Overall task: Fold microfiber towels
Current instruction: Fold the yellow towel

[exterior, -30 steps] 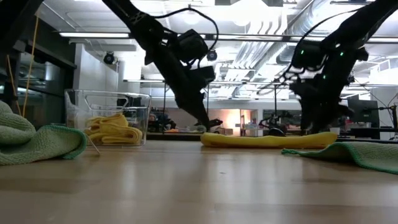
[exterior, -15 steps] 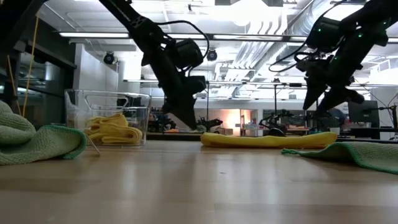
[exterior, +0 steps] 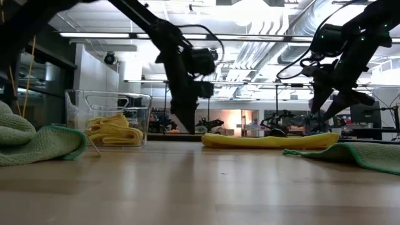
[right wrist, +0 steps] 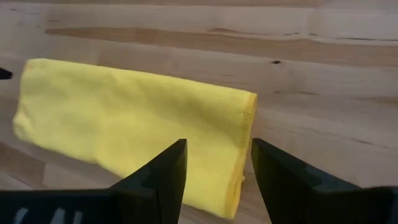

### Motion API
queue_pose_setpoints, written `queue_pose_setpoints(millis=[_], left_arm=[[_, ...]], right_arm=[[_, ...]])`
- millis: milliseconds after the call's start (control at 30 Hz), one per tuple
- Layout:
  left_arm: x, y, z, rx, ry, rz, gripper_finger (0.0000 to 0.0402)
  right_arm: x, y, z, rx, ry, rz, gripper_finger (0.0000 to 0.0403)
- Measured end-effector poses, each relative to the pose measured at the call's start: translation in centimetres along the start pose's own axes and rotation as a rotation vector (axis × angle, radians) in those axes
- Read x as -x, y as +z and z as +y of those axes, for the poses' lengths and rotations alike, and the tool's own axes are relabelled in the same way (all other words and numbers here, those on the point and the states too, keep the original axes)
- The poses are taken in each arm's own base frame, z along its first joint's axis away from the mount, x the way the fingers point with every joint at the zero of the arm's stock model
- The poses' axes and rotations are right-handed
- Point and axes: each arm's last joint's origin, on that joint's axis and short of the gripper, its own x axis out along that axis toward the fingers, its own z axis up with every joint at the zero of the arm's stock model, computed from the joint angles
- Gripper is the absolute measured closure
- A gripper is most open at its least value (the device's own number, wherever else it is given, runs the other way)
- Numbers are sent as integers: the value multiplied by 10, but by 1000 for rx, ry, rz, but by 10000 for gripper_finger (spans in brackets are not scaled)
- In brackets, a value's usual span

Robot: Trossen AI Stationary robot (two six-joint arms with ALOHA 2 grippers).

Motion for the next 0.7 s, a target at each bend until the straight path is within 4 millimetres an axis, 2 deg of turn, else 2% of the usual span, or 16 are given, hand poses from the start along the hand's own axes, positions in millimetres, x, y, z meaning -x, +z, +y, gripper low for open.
queue_pose_setpoints(millis=[100,300,533,700], left_arm=[[-11,4,3,-42,16,97,401],[-15,11,5,-125,38,90,401],[-15,10,5,-189,26,92,401],[-15,10,5,-207,21,94,401]], right_arm=[[0,0,-2,-11,-11,13,232],[-7,-3,-9,-37,-87,107,232],[-29,0,-6,17,-24,242,232],[-48,5,-5,29,-23,274,232]])
